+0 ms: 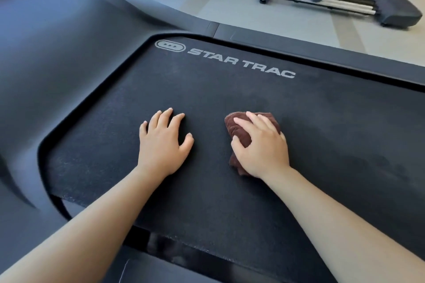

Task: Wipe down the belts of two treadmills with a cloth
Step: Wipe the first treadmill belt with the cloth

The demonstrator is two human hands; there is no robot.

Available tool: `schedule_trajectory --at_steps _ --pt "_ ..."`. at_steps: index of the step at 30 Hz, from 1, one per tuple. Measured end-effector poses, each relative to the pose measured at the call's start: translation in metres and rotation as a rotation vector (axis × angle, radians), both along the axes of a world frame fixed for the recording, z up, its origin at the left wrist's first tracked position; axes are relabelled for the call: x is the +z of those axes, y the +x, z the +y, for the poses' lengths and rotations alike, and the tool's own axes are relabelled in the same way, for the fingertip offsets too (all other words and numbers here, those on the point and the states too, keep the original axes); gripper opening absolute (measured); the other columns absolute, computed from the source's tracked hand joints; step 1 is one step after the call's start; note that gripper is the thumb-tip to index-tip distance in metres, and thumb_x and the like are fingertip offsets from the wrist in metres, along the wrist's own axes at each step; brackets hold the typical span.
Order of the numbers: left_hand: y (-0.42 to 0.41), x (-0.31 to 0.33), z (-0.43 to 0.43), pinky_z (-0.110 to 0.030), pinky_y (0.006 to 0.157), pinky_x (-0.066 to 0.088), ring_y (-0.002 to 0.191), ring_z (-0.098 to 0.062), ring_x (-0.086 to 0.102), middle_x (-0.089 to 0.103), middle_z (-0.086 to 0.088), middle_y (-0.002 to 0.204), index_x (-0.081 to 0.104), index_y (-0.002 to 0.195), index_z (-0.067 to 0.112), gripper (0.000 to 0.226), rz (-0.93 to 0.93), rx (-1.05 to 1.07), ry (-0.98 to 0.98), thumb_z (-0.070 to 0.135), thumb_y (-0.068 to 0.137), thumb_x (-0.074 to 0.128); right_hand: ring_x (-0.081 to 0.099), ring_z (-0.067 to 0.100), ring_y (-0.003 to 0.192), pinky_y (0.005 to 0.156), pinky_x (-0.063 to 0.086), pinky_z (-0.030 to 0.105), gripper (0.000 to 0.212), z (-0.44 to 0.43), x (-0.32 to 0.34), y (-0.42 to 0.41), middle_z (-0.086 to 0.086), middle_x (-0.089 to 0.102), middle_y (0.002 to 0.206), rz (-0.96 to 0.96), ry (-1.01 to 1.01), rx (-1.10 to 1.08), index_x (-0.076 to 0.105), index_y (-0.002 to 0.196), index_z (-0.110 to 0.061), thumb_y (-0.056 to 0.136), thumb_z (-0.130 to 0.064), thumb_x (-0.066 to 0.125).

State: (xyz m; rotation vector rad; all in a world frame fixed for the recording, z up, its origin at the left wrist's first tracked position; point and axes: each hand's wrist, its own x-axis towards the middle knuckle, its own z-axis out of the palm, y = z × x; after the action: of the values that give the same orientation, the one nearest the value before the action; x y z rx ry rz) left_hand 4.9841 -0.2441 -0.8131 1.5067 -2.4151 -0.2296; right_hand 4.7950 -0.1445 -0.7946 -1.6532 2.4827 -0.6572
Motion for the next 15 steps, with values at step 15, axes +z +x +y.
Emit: schedule_trajectory --at_steps 15 --pt "0.002 0.012 0.004 -0.046 0.112 0.020 0.138 -0.021 0.027 0.039 0.000 0.146 0.050 0.133 0.024 0.045 0.052 -0.035 0.045 0.037 0.090 0.049 0.021 0.019 0.140 0.106 0.022 0.053 0.050 -0.053 0.005 -0.013 -0.004 0.031 0.152 -0.002 0.052 -0.055 0.044 0.137 -0.035 0.088 -0.047 0.044"
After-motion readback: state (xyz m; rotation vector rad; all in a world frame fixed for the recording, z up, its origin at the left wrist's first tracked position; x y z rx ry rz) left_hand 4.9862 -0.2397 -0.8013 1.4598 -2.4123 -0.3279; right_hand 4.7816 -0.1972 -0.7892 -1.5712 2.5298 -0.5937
